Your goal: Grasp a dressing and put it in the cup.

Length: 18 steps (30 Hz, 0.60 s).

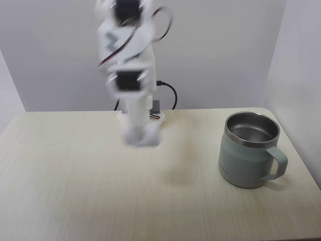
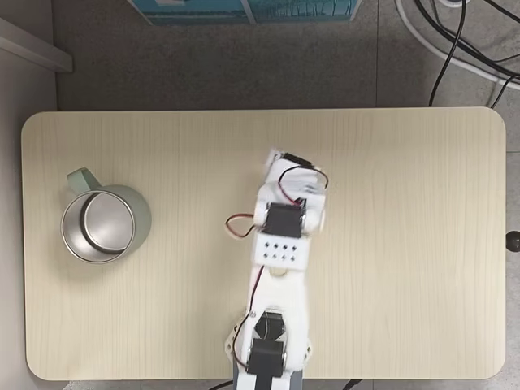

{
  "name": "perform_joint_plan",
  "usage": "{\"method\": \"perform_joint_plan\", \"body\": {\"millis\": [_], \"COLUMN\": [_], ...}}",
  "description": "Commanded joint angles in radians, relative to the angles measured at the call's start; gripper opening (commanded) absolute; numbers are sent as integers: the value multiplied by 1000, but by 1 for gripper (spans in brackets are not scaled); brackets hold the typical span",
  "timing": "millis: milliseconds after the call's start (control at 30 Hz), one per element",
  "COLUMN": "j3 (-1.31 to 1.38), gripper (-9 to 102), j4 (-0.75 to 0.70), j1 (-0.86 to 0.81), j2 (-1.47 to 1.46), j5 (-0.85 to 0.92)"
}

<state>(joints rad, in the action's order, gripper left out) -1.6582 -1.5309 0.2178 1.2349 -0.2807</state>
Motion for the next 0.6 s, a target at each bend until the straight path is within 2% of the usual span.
{"method": "perform_joint_plan", "body": {"millis": [0, 267, 433, 567], "j3": [-87, -179, -179, -172], "gripper": [0, 0, 0, 0], "j4": [-17, 3, 28, 61], "j1": [184, 563, 680, 701], "j2": [-64, -25, 41, 143], "j5": [20, 126, 195, 189]}}
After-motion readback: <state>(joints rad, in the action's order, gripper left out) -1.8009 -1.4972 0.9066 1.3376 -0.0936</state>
